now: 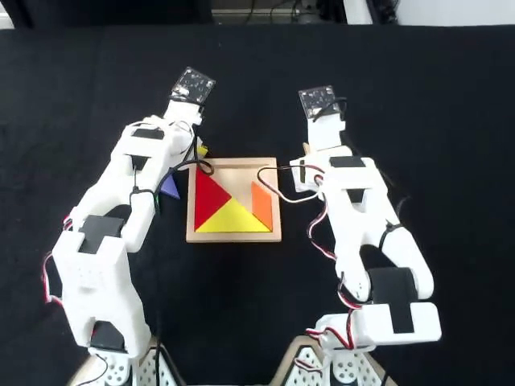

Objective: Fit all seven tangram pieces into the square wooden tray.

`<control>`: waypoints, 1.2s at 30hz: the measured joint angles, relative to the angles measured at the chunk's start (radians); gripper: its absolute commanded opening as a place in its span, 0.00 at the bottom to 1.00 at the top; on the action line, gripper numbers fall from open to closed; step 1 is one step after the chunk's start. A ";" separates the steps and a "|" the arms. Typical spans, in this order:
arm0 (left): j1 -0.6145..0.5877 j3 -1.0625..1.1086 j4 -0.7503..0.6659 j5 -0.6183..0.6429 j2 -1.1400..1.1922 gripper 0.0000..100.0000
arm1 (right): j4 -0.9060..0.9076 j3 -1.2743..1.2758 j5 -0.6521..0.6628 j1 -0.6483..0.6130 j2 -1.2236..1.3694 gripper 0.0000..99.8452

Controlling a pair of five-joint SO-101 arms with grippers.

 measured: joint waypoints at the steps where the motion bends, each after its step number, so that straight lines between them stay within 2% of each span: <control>1: -0.002 0.009 0.000 0.000 -0.005 0.27 | 0.000 0.000 0.000 0.000 0.000 0.01; 4: -0.003 0.048 0.038 0.000 -0.049 0.27 | 0.000 0.000 0.000 0.000 0.000 0.01; 9: -0.003 0.100 0.209 -0.048 -0.180 0.27 | 0.000 0.000 0.000 0.000 0.000 0.01; 13: -0.006 0.152 0.238 -0.074 -0.301 0.27 | 0.000 0.000 0.000 0.000 0.000 0.01; 16: -0.063 0.155 0.239 -0.066 -0.405 0.27 | 0.005 -0.014 0.000 0.000 0.000 0.01; 20: -0.199 0.178 0.262 0.049 -0.589 0.27 | 0.150 -0.130 0.074 -0.060 0.000 0.01; 24: -0.405 0.279 0.333 0.170 -0.798 0.27 | 0.328 -0.247 0.130 -0.259 0.000 0.02; 26: -0.505 0.370 0.344 0.207 -0.885 0.27 | 0.364 -0.301 0.133 -0.365 0.000 0.06; 30: -0.701 0.606 0.348 0.235 -1.043 0.27 | 0.388 -0.414 0.147 -0.517 0.021 0.22; 36: -0.902 0.890 0.348 0.219 -1.217 0.27 | 0.451 -0.686 0.238 -0.600 0.292 0.19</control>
